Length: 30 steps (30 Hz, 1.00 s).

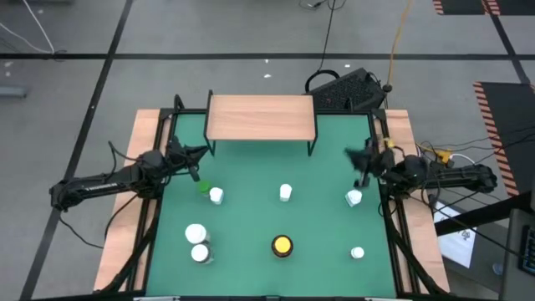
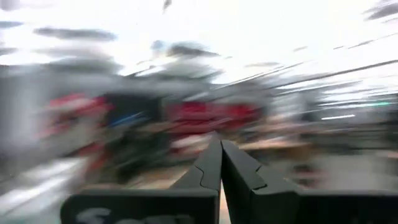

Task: Pick and place medicine bottles onto shelf by color
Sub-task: Put the green supplement bottle on the shelf

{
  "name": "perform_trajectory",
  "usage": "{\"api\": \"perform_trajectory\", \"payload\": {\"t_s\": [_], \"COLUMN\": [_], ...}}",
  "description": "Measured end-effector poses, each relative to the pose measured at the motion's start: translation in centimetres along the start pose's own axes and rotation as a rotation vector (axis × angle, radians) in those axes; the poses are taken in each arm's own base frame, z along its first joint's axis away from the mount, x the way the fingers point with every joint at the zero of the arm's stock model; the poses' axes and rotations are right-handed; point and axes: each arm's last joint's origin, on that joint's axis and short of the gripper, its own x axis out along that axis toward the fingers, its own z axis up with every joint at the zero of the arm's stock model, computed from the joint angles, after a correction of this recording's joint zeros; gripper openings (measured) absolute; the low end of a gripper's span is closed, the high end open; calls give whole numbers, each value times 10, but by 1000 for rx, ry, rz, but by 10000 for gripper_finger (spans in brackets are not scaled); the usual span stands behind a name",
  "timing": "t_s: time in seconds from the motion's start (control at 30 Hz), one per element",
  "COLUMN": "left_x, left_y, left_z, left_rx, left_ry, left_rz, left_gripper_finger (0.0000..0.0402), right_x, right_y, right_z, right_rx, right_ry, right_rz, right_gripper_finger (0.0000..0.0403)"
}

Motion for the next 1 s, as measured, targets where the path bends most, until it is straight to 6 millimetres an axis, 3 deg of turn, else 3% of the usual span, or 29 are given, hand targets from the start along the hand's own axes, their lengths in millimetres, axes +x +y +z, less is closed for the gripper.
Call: {"api": "perform_trajectory", "payload": {"t_s": [0.07,0.17,0.33,0.5,0.77,0.87,1.0], "left_x": [0,0,0,0,0,0,0], "left_y": [0,0,1,2,2,2,4], "left_z": [2,2,1,1,7,6,14], "left_rx": [-7,-15,-15,-9,-7,27,69], "left_ry": [-19,-16,-10,-17,-69,-64,-73], "left_rz": [-2,-1,33,87,94,93,130], "left_gripper_finger": [37,37,37,37,37,37,37], "right_x": [0,-1,-1,-1,1,1,-3], "right_y": [-8,-15,-21,-17,-16,-12,-11], "right_z": [8,15,2,-16,-4,-18,-38], "right_rx": [-42,-110,-164,-63,33,46,61], "right_ry": [-56,-85,78,187,52,173,341], "right_rz": [-195,-340,-545,-477,-401,-314,-324], "right_gripper_finger": [4,15,40,67,100,107,112]}}
